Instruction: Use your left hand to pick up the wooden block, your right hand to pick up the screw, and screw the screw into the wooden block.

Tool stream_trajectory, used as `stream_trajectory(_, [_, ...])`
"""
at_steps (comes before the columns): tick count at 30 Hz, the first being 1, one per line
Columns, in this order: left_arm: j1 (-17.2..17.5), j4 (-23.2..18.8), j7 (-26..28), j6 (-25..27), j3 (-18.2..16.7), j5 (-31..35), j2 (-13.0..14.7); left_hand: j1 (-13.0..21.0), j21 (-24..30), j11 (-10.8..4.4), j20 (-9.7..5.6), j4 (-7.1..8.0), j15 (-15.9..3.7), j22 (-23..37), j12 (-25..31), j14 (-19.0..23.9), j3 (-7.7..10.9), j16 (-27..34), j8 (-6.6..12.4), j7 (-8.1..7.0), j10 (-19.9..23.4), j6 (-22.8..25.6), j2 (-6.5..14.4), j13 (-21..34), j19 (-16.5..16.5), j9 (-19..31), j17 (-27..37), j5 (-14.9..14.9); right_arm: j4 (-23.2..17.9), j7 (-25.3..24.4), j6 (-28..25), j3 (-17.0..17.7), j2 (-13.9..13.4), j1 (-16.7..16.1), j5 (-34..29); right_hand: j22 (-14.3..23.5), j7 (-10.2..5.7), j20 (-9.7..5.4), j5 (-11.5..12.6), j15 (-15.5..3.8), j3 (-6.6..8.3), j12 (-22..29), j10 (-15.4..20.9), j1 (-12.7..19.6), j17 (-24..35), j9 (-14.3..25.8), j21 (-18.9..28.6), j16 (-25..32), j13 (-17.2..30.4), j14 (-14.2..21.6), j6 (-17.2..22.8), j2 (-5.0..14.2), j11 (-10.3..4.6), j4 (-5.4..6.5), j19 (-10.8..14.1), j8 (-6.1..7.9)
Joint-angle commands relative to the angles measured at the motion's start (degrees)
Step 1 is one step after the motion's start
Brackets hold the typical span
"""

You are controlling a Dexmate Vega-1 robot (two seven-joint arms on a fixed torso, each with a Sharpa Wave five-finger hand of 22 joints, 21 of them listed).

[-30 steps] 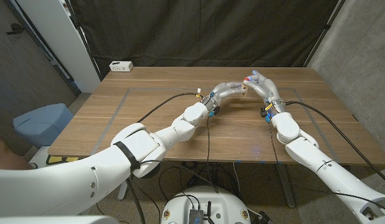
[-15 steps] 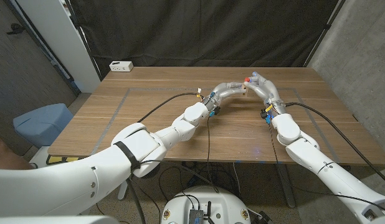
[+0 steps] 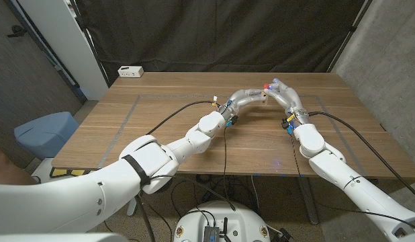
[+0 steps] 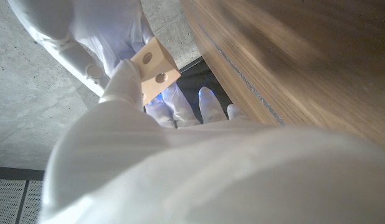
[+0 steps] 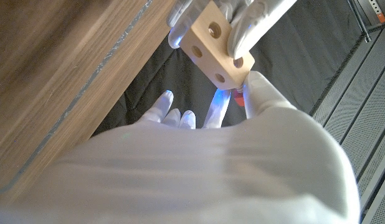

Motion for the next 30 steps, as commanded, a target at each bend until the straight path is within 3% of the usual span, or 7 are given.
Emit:
stream_trajectory(1, [0.51,-1.10,0.17,0.13,0.10,0.28,0.28,0.00,0.53,0.12,0.10,0.23,-5.75,0.07,0.35,0.56,0.32,-0.21,0.39,0.74,0.45,2.80,0.75,0.10,0.30,0.18,0.06,0.22,-0.58,0.51,0.15,0.29,-0.51,-0.64,0.32,0.13,-0.04,-0.78,0.19,0.43,-0.25,-0.13,-0.41,-0.55,0.15,-0.21,0.01,-0.13,0.32,-0.31,-0.85,-0.35,0.25,0.03,-0.30,-0.37])
stream_trajectory(19, [0.74,-1.75,0.27,0.40,0.06,0.36,0.40,-0.04,0.50,0.11,0.14,0.23,-5.65,0.07,0.29,0.59,0.33,-0.27,0.30,0.77,0.44,2.67,0.79,0.16,0.30,0.18,0.06,0.24,-0.78,2.40,0.53,0.42,-1.23,-0.96,1.44,0.16,-0.49,-0.07,0.13,1.47,-0.38,-0.43,-2.05,-1.34,0.11,-1.52,-0.15,-0.47,0.36,-1.51,-2.91,-1.02,0.68,0.14,-1.40,-1.81])
stream_trajectory(30, [0.47,-1.25,0.21,0.43,0.12,0.42,0.21,-0.04,0.49,0.12,0.11,0.21,-5.74,0.07,0.26,0.65,0.34,-0.28,0.31,0.81,0.46,2.73,0.80,0.18,0.32,0.18,0.05,0.25,-0.48,4.28,1.02,0.39,-1.77,-0.75,2.46,0.20,-0.05,0.90,-0.15,2.49,-1.03,-0.66,-3.98,-2.96,0.04,-2.74,-0.25,-0.84,0.41,-3.21,-6.14,-2.02,1.21,0.45,-2.85,-3.72])
